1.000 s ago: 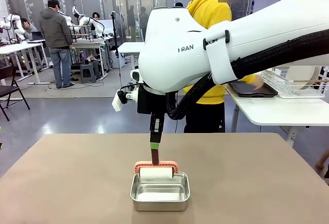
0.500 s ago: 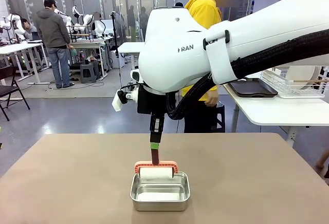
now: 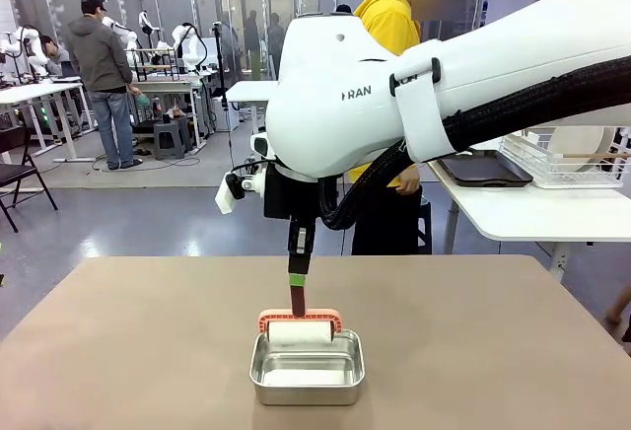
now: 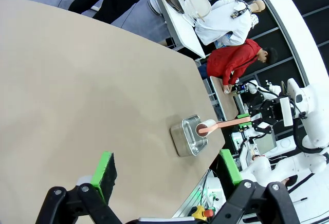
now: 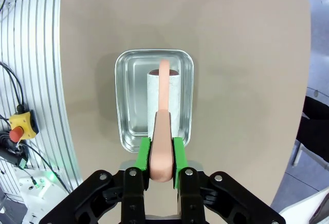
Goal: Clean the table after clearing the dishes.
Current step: Place the Lint Roller back on top of the Airtight Container.
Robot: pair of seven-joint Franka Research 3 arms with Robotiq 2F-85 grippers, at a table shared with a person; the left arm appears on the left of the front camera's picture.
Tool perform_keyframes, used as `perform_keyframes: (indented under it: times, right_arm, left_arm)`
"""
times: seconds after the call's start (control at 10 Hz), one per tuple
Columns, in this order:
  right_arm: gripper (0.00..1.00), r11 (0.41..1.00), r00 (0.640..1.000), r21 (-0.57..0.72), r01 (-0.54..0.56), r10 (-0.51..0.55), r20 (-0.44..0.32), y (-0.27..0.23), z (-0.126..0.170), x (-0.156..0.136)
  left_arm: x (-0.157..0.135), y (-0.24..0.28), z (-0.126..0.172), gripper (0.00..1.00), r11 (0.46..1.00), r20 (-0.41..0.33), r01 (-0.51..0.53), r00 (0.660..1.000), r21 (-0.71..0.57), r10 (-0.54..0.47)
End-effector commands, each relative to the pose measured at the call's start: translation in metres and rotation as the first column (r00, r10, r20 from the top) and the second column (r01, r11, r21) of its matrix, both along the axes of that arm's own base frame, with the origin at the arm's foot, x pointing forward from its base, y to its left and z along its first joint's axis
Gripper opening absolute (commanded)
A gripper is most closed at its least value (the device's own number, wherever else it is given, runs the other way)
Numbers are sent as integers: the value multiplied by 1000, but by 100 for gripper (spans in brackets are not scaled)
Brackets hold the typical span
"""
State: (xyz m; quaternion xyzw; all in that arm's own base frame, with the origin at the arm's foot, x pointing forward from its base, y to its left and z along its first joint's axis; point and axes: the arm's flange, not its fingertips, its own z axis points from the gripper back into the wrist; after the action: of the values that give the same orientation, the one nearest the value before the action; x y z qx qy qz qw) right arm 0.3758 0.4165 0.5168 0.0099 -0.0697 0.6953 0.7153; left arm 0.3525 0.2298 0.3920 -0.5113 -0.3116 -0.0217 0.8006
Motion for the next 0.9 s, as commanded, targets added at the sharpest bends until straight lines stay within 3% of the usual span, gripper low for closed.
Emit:
perform_keyframes:
  times: [0.0,0.8]
  right_arm:
    - [22,1000,999,-25,2,-3,-41,6,-15,14]
    - [22,1000,1000,-27,0,-1,-23,-18,-80,55]
  left_arm:
    - [-2,0,1,100,1000,6,-12,1000,3,12]
    - [-2,0,1,100,1000,6,-12,1000,3,12]
